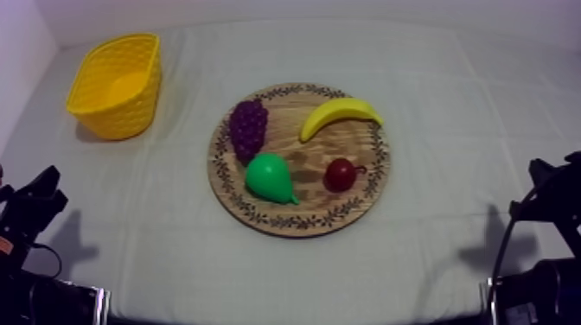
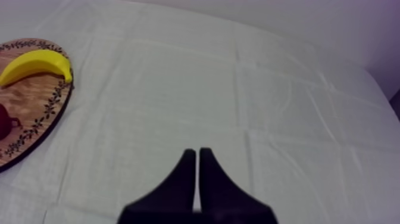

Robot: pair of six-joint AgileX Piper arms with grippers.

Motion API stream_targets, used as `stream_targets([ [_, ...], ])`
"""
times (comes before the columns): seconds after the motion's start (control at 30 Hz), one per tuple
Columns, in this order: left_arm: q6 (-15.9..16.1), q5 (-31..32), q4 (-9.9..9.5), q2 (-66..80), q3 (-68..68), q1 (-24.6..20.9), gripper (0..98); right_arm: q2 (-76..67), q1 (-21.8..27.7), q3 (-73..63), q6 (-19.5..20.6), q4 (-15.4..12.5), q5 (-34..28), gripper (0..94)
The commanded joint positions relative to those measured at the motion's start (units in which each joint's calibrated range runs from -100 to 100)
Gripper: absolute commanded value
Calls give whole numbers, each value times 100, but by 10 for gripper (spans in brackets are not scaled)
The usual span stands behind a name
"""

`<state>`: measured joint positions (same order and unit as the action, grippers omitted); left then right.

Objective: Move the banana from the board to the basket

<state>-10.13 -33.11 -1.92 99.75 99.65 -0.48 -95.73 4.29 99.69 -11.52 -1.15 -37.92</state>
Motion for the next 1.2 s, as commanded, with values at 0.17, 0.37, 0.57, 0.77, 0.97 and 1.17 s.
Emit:
stream_targets([
  [0.17, 0, 4, 0, -1, 2, 1, 1, -2, 0, -3, 1, 1, 2, 3],
  [0.37, 0, 4, 0, -1, 2, 1, 1, -2, 0, -3, 1, 1, 2, 3],
  [0.57, -6, 30, 0, -1, 5, 1, 13, -2, 0, -3, 1, 1, 2, 3],
  [0.77, -28, 704, 12, -488, -88, 105, 24, -2, 0, -3, 3, 1, 2, 3],
  [0.97, 103, 1022, -304, -1913, -1480, 726, 24, -2, 0, -3, 4, 1, 2, 3],
  [1.17, 360, 1060, -454, -3512, -3374, 1397, 24, -2, 0, -3, 2, 1, 2, 3],
])
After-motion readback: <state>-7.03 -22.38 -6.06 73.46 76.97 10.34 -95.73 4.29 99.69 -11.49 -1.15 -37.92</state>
